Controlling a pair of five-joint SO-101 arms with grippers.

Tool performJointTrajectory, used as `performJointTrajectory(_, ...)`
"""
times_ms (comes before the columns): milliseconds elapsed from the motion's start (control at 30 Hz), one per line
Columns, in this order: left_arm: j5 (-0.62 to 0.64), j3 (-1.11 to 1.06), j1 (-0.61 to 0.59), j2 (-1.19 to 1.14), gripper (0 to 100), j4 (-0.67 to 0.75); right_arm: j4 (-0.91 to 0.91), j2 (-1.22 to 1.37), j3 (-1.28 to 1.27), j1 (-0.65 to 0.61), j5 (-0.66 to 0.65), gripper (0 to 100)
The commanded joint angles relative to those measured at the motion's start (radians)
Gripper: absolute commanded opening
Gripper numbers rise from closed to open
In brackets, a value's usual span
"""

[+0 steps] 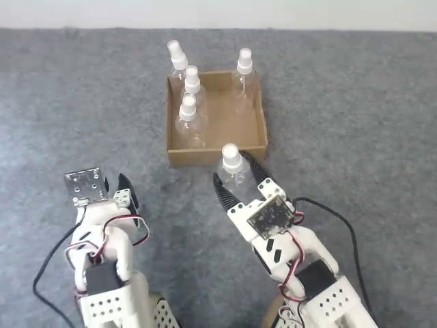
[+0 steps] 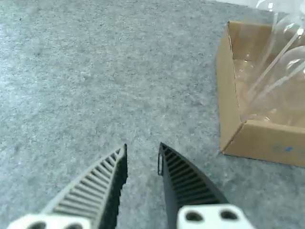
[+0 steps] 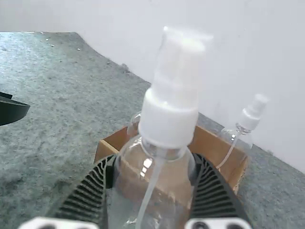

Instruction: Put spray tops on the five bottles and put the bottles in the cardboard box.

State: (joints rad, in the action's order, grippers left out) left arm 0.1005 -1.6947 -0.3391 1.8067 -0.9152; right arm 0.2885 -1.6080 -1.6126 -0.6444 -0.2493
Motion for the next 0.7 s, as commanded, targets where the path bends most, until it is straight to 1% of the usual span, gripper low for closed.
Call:
performJointTrajectory(0, -0.003, 0.01, 0.0, 0.014, 10, 0.005, 0.07, -0.015, 0.153, 0.024, 0.043, 0.7)
performJointTrajectory(100, -0.002, 0.01, -0.002, 0.014, 10, 0.006, 0.097, -0.015, 0.218, 0.024, 0.051, 0.7)
performJointTrajectory(433, 0.0, 0.01, -0.002, 0.014, 10, 0.005, 0.085, -0.007, 0.35, 0.024, 0.049, 0.7)
performJointTrajectory(567, -0.003, 0.01, -0.002, 0.014, 10, 0.003, 0.084, 0.076, 0.433, 0.025, 0.049, 0.8)
performJointTrajectory(667, -0.003, 0.01, -0.002, 0.014, 10, 0.002, 0.01, 0.185, 0.482, 0.031, 0.049, 0.8)
